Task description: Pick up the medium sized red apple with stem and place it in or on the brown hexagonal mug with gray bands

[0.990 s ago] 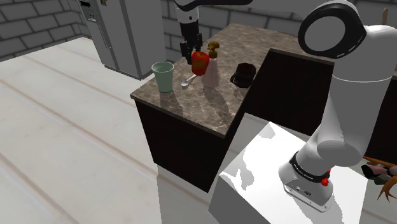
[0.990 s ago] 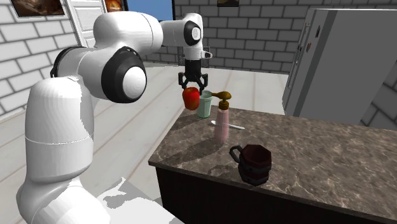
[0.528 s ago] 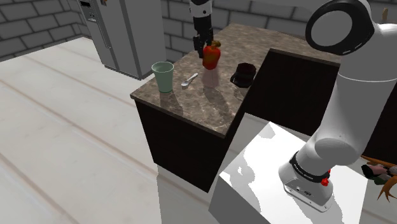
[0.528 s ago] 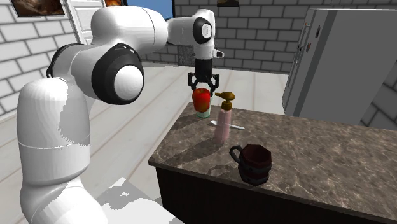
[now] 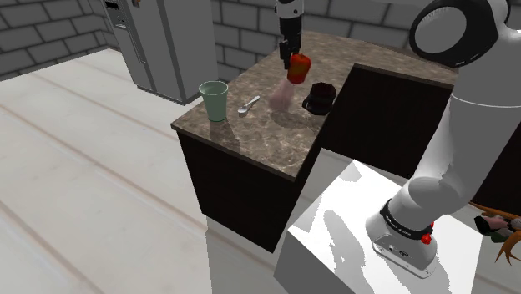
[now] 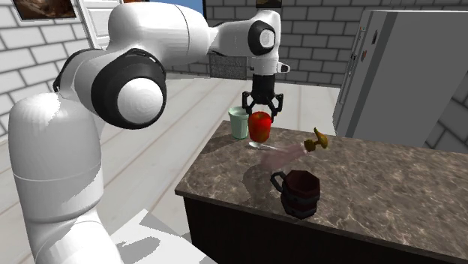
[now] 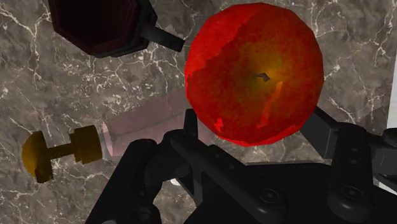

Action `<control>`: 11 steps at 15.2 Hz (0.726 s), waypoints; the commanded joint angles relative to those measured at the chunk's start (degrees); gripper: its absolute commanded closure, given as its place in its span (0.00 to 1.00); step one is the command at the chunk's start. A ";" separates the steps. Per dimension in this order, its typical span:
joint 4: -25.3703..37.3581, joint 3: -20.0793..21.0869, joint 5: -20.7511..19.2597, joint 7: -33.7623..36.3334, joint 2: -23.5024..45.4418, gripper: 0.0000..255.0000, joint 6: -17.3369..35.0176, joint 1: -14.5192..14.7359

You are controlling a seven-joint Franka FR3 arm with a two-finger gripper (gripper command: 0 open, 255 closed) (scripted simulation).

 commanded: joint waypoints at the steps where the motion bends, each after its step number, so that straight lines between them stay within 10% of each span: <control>1: -0.64 -0.88 -0.10 -2.38 -0.45 1.00 0.45 -1.45; 11: 3.89 -5.61 -0.21 -14.99 2.40 1.00 0.23 -9.37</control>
